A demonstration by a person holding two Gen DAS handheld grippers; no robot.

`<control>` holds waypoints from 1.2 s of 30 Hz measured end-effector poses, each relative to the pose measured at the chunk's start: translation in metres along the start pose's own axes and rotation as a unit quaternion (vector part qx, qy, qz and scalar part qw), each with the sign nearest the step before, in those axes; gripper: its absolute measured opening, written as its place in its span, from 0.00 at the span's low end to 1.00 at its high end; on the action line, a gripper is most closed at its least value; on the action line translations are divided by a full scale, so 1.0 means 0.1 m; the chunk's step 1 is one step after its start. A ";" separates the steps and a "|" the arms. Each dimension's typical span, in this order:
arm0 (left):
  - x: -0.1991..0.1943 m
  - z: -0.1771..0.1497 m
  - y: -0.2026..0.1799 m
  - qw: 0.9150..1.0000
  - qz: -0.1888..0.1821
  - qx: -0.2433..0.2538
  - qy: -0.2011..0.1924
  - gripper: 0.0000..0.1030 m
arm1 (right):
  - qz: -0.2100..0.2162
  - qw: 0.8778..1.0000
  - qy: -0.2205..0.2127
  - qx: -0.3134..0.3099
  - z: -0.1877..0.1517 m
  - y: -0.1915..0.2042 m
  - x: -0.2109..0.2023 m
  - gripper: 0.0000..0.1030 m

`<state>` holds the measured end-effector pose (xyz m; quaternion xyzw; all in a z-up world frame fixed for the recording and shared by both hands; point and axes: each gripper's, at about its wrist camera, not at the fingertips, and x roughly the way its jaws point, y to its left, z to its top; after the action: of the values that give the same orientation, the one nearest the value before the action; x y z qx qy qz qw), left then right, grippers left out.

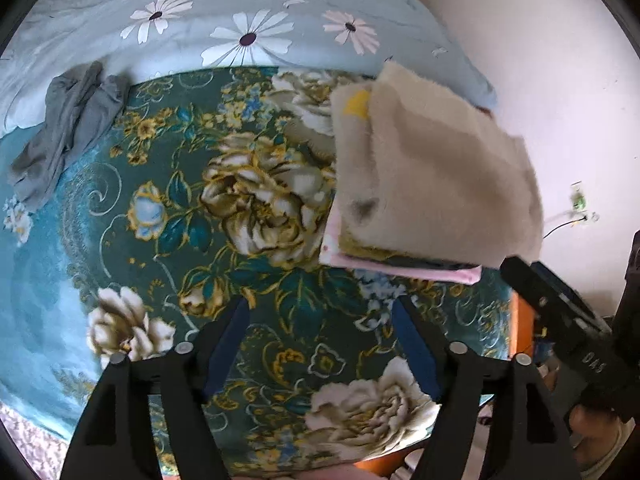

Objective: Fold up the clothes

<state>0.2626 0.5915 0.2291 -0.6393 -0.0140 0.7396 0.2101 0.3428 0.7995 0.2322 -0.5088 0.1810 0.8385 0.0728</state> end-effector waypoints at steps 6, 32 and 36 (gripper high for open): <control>-0.15 0.06 -0.07 0.997 -0.007 0.017 -0.073 0.94 | -0.051 0.999 -0.010 0.000 -0.03 0.08 -0.16 1.00; -0.03 0.01 -0.03 0.989 -0.028 0.107 -0.098 1.00 | -0.088 0.995 -0.038 0.022 -0.24 0.22 -0.14 1.00; 0.01 -0.04 0.00 0.990 -0.027 0.108 -0.084 1.00 | -0.080 0.996 -0.035 0.022 -0.27 0.22 -0.09 1.00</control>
<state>0.2660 0.5915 0.2272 -0.5481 0.0317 0.7816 0.2960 0.3628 0.7691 0.2339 -0.4903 0.1554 0.8431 0.1572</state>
